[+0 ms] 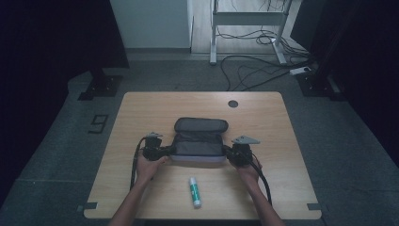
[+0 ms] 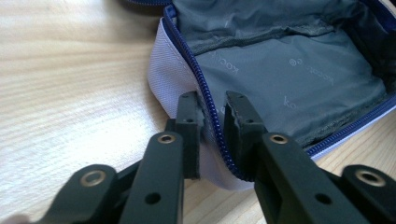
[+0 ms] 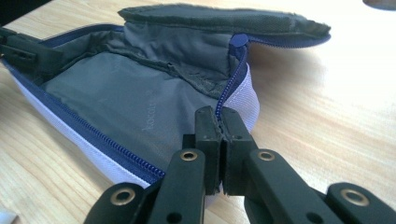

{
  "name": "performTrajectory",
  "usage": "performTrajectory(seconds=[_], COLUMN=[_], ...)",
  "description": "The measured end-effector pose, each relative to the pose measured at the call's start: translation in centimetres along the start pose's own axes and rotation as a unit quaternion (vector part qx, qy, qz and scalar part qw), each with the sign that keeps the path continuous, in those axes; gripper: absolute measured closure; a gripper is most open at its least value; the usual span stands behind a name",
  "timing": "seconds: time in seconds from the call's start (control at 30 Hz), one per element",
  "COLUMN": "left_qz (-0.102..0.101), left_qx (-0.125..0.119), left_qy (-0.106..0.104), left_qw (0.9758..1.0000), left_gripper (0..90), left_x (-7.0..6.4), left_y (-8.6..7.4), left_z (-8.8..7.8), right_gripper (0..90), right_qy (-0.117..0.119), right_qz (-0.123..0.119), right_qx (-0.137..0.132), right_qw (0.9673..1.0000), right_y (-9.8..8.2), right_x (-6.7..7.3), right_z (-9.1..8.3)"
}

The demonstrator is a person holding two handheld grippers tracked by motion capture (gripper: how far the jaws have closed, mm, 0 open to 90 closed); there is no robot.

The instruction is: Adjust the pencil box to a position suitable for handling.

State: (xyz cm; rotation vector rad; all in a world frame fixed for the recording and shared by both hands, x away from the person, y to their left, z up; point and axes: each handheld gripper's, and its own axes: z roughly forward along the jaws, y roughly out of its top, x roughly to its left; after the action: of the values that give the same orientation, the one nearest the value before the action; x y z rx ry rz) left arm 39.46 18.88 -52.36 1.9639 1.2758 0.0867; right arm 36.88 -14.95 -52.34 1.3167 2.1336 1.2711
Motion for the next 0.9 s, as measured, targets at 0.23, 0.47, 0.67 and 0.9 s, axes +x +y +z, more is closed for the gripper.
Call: performTrajectory(seconds=[0.23,0.47,0.67,0.9], left_qz=[-0.001,-0.015,-0.003,0.003], left_qx=[-0.004,-0.01,-0.062,-0.081], left_qy=[-0.003,-0.016,-0.018,-0.026], left_qw=[1.0,0.9997,0.9979,0.9964], left_gripper=[72.1,40.5,26.2,24.4], left_x=[0.2,0.2,0.2,0.2], left_y=[-0.2,-0.1,0.1,-0.3], left_z=[0.2,0.5,-0.1,-0.5], right_gripper=[85.6,74.2,40.7,34.1], right_qy=[-0.006,-0.016,-0.046,-0.059], right_qz=[0.002,0.005,0.0,-0.004], right_qx=[0.012,0.021,-0.019,-0.038], right_qw=[0.9999,0.9996,0.9987,0.9975], right_y=[-0.4,-0.6,-0.3,-0.2], right_x=[-0.2,-0.2,0.4,1.0], right_z=[0.6,1.1,0.5,-0.4])
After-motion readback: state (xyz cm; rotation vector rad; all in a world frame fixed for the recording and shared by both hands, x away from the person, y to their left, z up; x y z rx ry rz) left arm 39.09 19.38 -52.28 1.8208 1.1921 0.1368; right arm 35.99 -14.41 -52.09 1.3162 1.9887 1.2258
